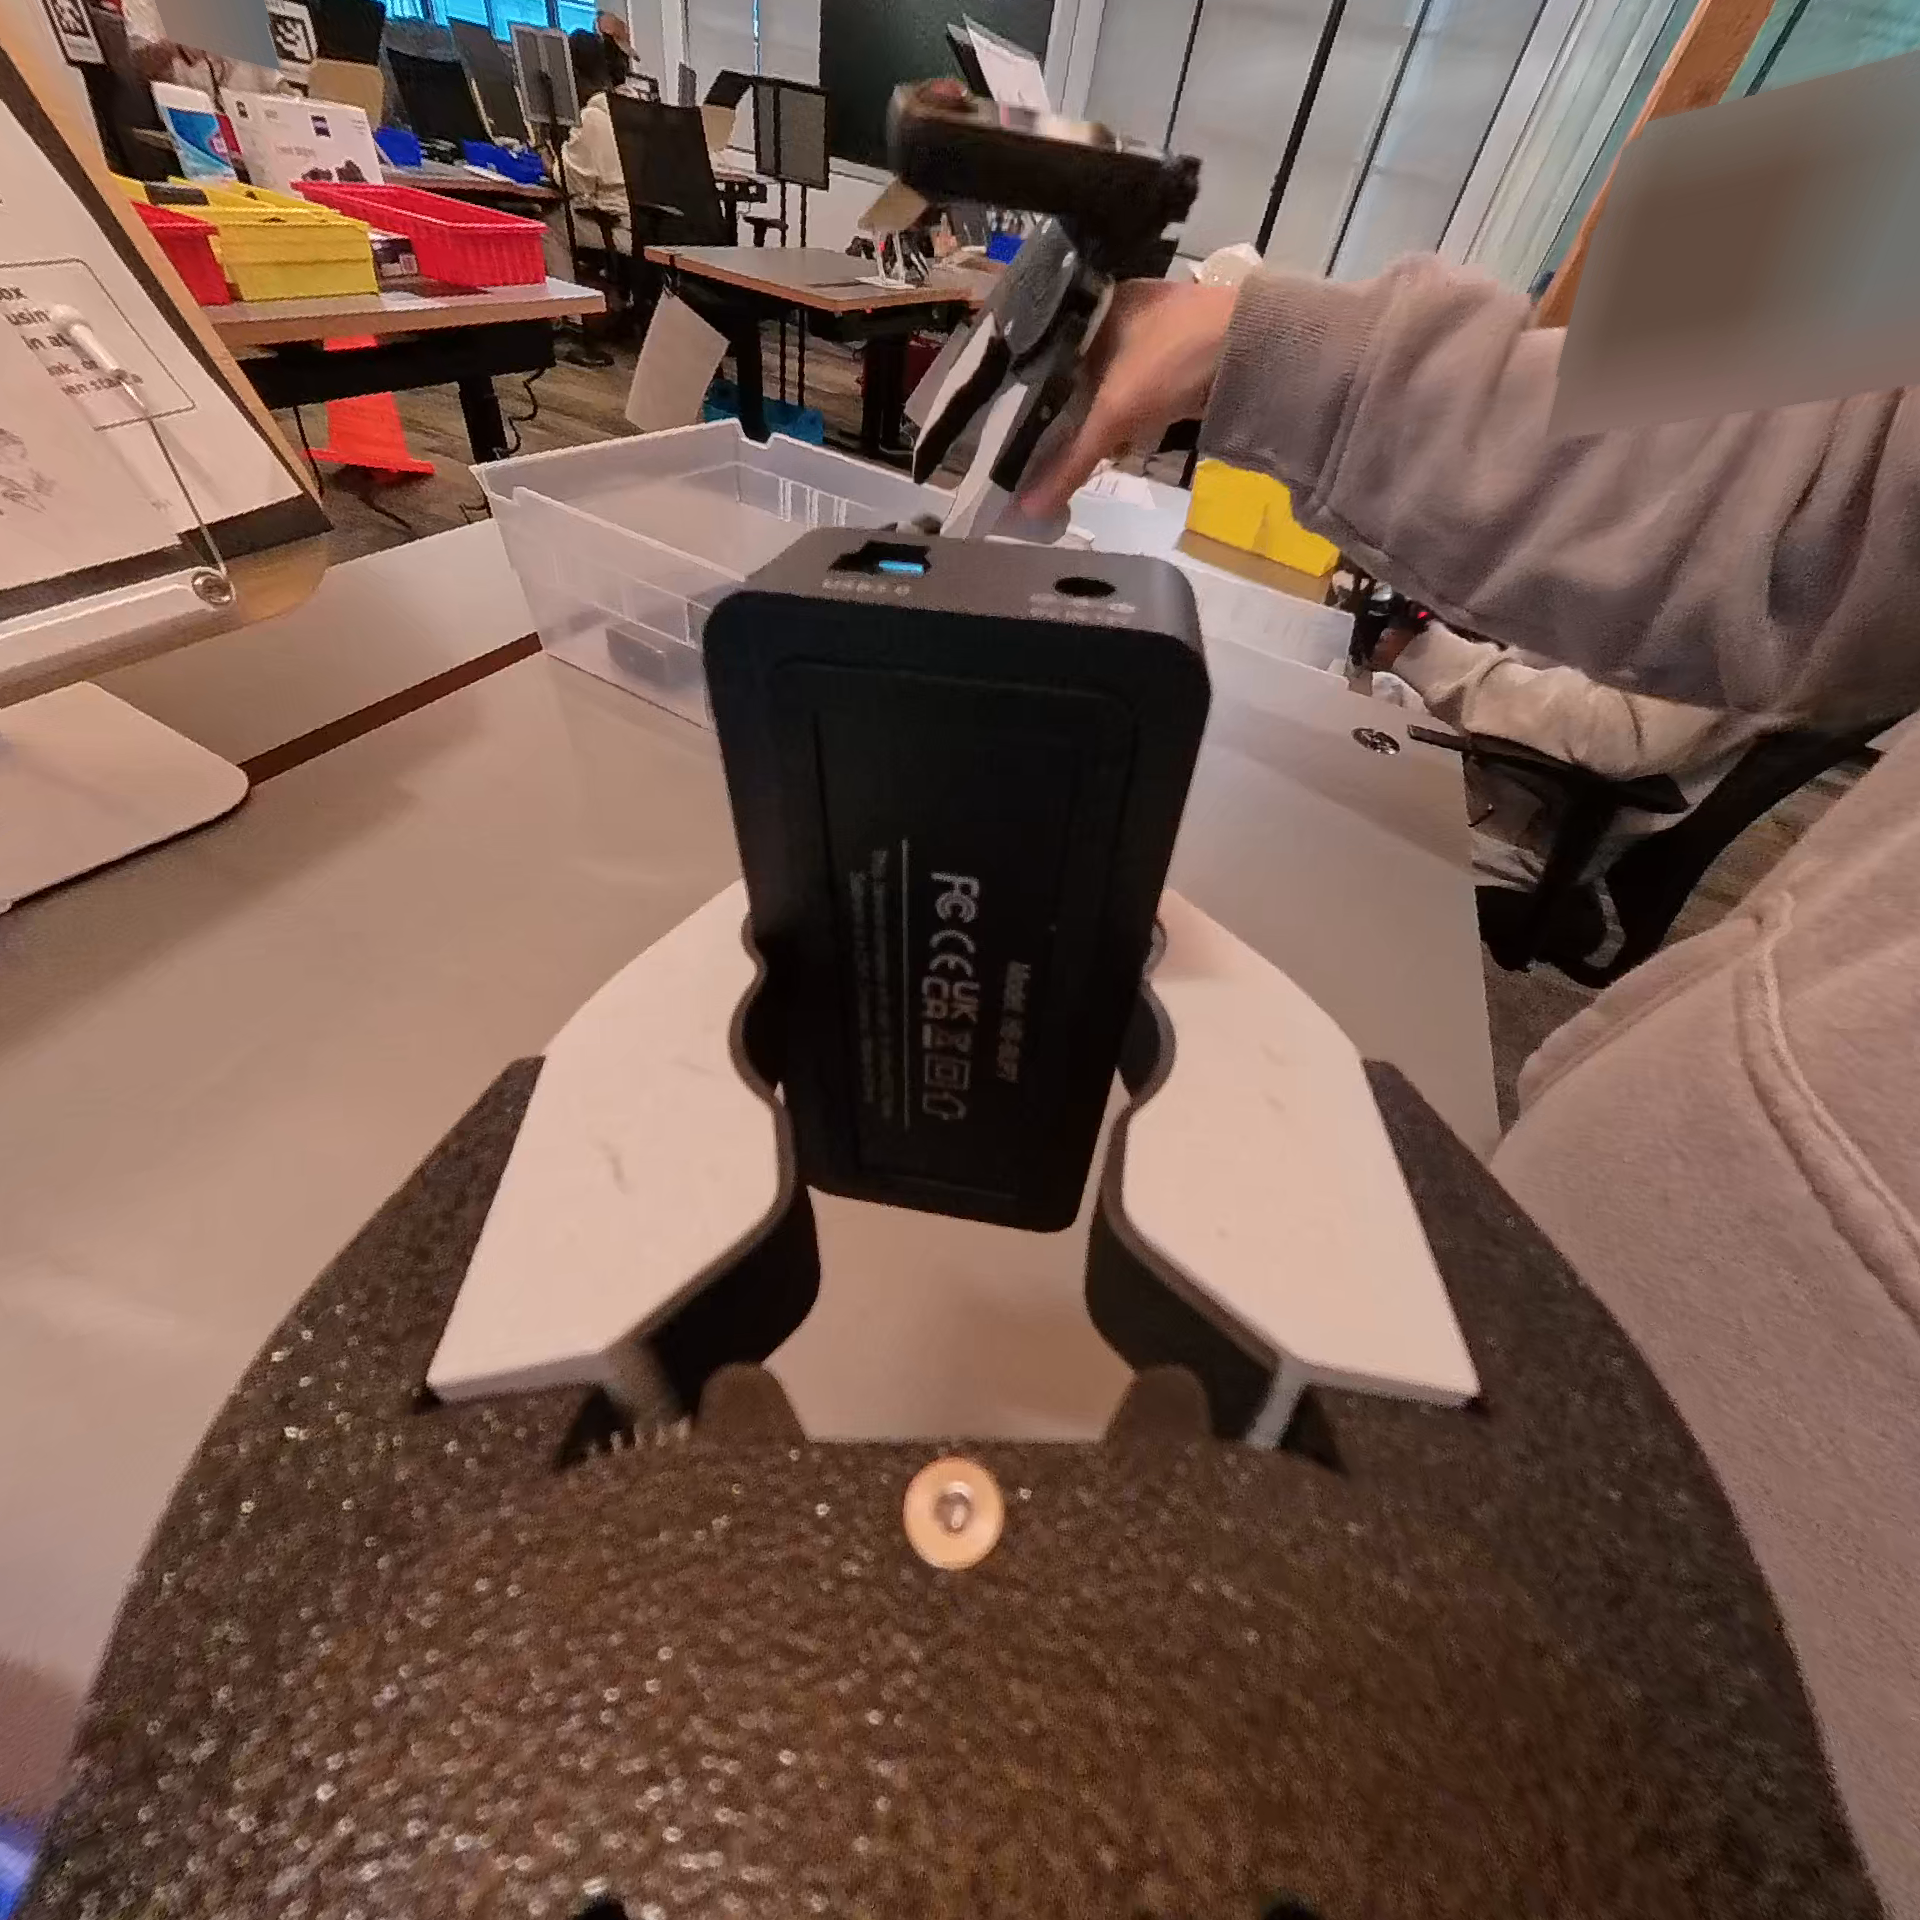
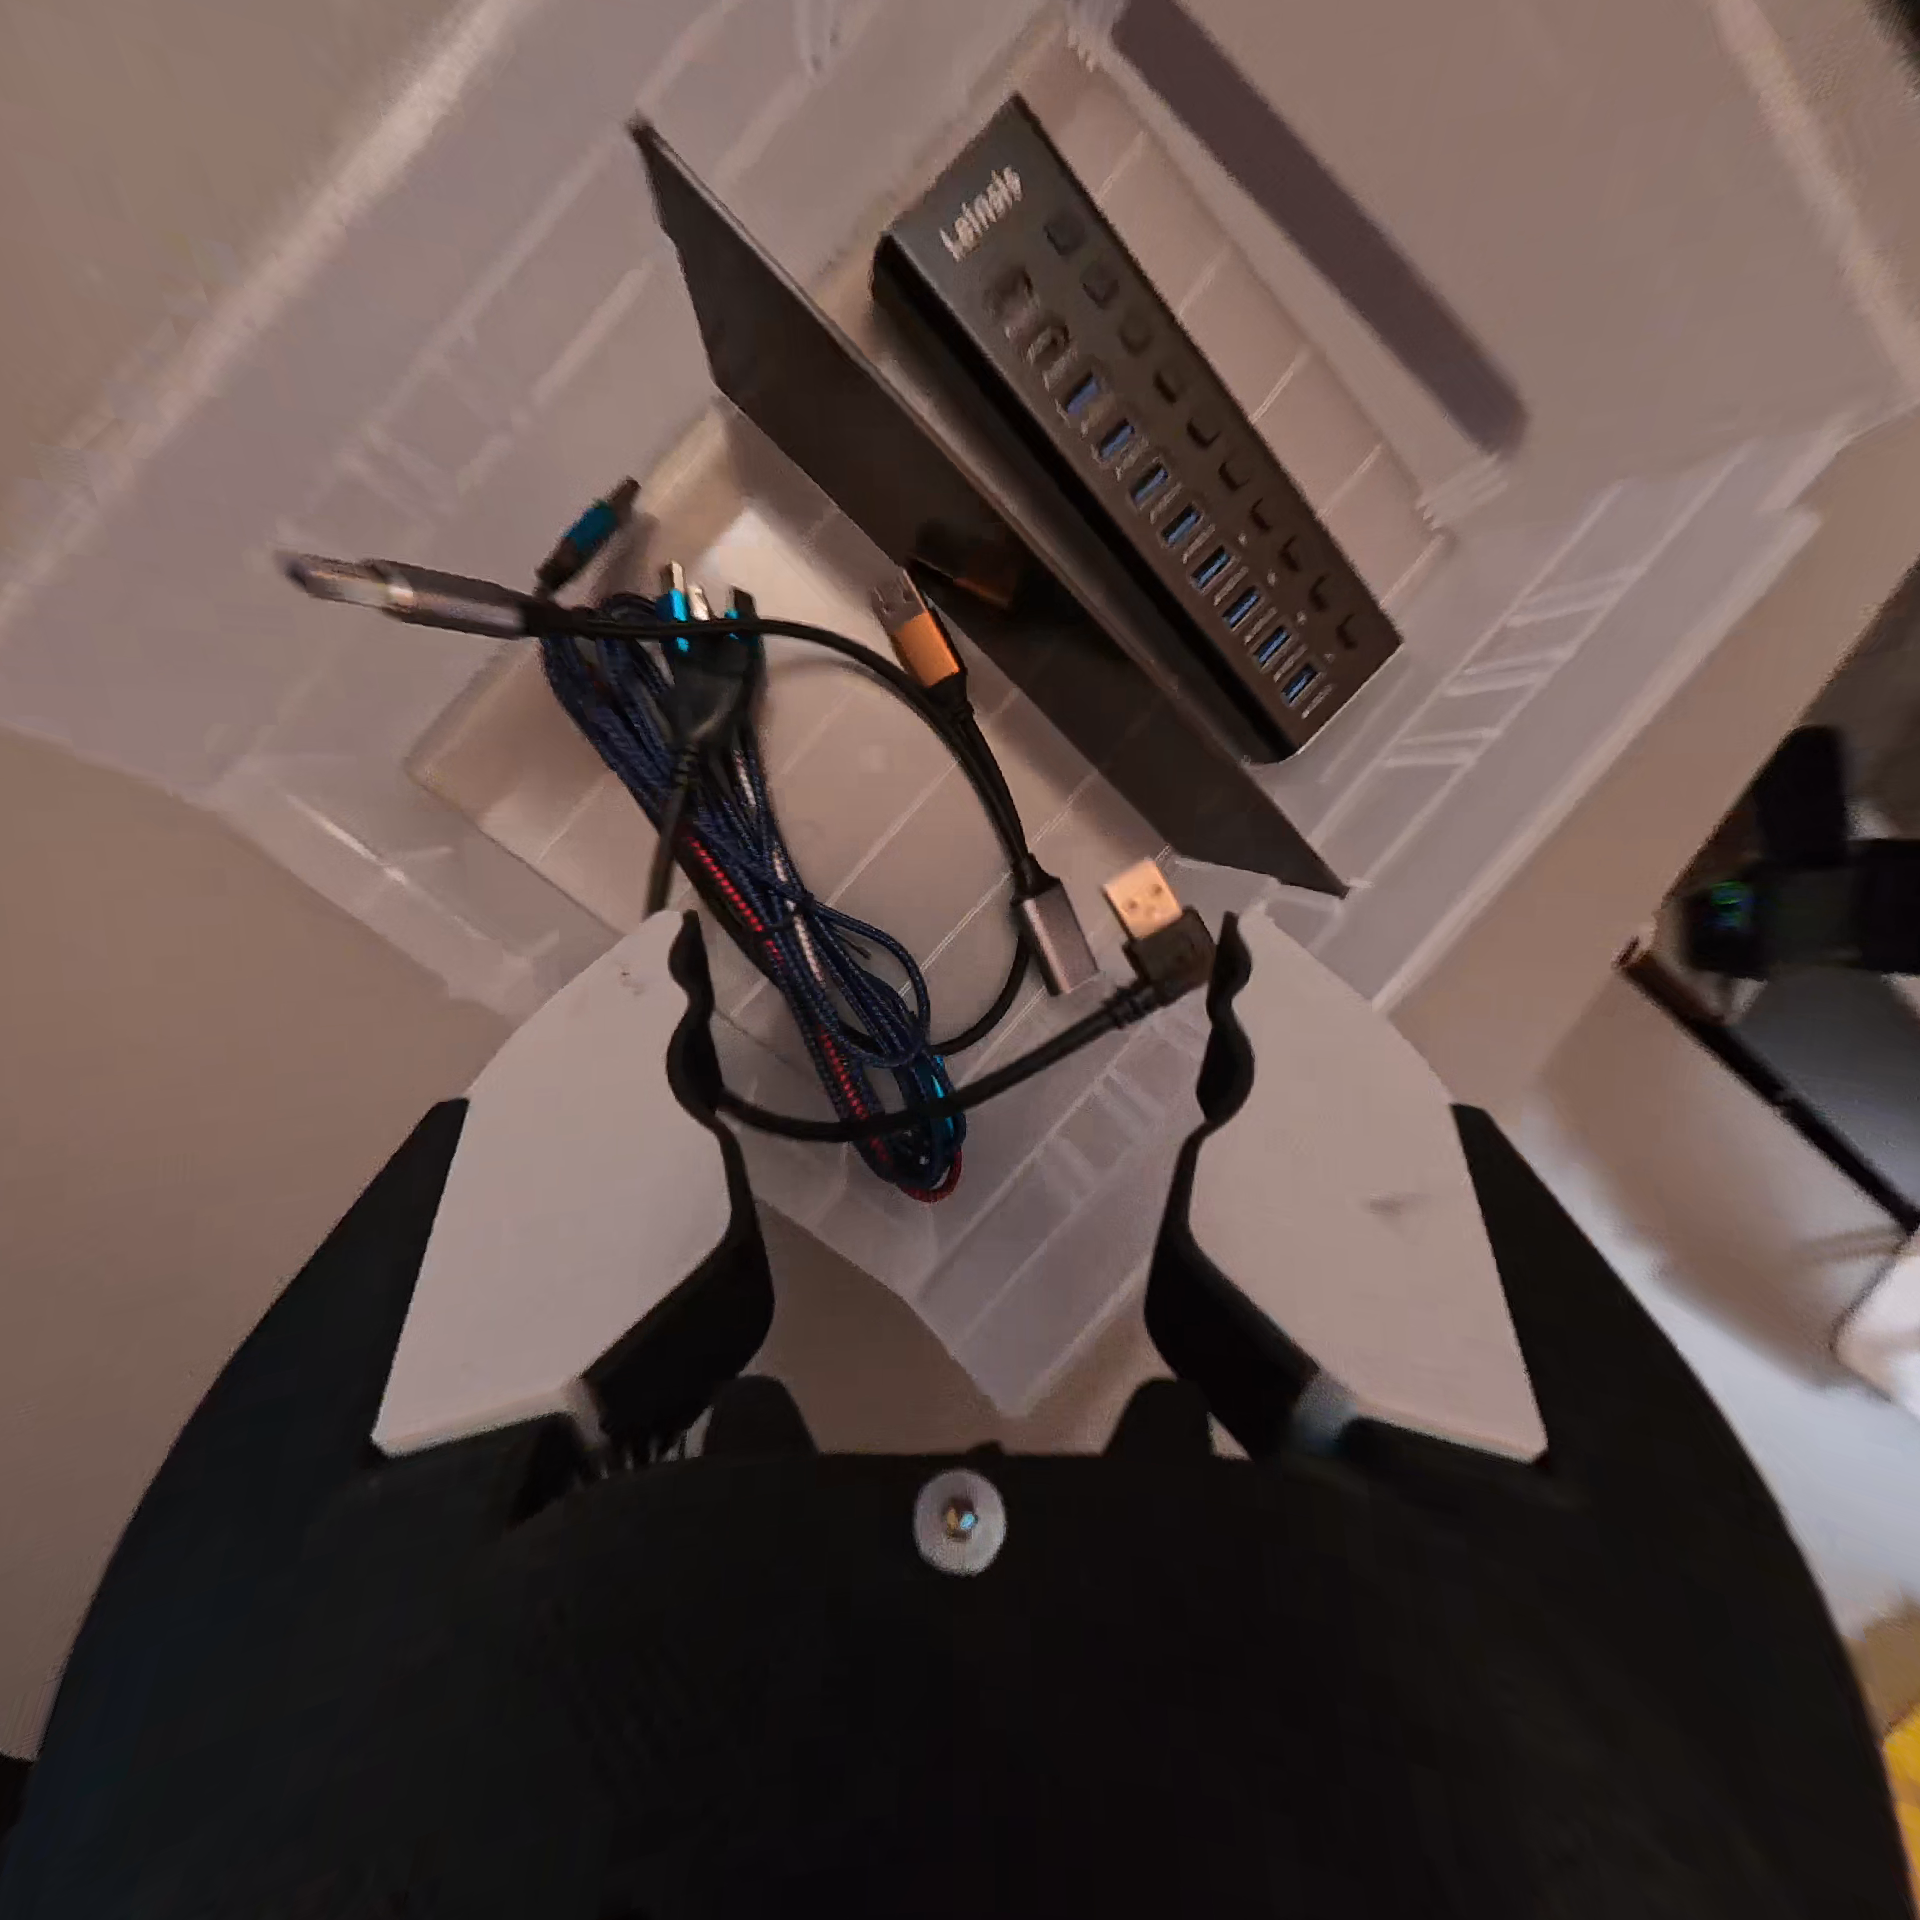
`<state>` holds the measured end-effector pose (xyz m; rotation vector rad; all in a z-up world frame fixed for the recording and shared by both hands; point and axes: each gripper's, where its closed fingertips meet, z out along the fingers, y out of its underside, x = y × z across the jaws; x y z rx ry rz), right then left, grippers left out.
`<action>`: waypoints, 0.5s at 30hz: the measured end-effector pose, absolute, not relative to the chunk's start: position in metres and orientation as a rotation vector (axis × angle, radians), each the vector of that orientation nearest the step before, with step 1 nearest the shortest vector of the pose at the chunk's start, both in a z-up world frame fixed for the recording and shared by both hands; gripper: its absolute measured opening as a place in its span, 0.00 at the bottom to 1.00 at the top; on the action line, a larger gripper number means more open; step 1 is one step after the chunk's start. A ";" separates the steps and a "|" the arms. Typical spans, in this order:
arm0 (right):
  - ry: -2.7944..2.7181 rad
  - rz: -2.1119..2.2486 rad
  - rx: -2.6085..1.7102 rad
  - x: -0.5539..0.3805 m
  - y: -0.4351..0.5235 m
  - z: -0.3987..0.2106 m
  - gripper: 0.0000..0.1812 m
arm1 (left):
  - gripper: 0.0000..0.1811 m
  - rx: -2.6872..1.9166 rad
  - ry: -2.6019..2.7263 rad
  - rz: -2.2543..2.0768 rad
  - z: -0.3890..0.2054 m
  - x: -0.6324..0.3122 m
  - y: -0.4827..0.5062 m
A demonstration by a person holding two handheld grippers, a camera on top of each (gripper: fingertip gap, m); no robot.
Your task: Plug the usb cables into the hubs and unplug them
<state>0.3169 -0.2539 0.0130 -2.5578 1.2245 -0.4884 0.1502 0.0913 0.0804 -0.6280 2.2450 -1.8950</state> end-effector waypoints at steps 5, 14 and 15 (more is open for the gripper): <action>1.229 -0.806 -2.632 0.308 -0.258 0.044 0.51 | 0.35 -0.645 2.241 -1.958 0.079 0.153 0.086; 0.346 -0.120 -2.007 0.191 -0.002 0.126 0.40 | 0.35 -0.563 2.273 -2.037 0.078 0.142 0.062; 0.276 -0.060 -1.938 0.172 0.024 0.136 0.36 | 0.35 -0.554 2.277 -2.040 0.078 0.141 0.059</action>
